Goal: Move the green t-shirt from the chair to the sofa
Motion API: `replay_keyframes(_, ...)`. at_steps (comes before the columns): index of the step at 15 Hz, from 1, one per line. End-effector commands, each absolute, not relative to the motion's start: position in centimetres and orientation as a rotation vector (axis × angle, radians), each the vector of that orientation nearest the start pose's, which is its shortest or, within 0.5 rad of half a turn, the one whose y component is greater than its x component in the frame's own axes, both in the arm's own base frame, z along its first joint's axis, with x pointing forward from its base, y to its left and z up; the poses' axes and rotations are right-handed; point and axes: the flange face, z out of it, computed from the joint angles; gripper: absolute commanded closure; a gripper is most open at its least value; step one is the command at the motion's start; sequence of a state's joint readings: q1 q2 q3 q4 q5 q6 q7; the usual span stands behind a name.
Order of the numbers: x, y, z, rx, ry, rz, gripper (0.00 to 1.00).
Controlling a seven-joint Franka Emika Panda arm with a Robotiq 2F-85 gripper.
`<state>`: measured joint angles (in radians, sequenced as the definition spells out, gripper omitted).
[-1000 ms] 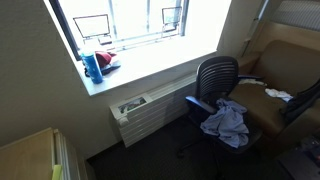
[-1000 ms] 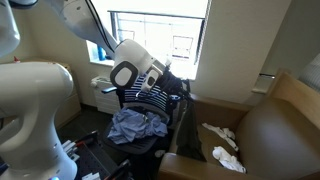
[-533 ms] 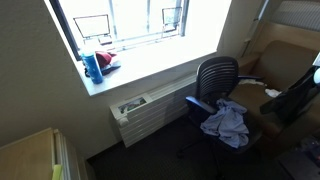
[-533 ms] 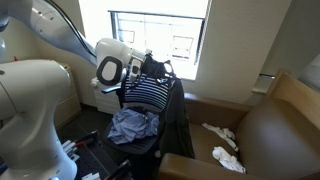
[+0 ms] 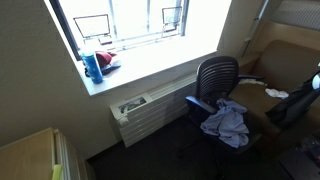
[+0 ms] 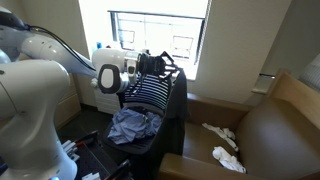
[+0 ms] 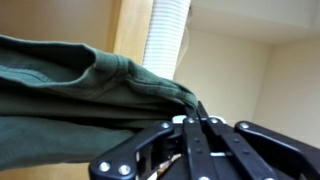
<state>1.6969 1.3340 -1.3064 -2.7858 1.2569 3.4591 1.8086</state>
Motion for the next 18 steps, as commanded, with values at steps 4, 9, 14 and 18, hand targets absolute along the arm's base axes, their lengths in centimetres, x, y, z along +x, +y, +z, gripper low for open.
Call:
replay_keyframes(4,37.8,-5.6,32.1,-0.777,1.815,-2.144,0.95)
replay_keyframes(9,37.9,-4.6,31.9,-0.790,1.827,-2.093,0.72)
replay_keyframes(14,38.1,-4.6,32.1,-0.724,1.885,-2.000,0.47)
replay_keyframes(18,38.0,-10.1,35.4,-0.445,2.008,-1.926,0.73)
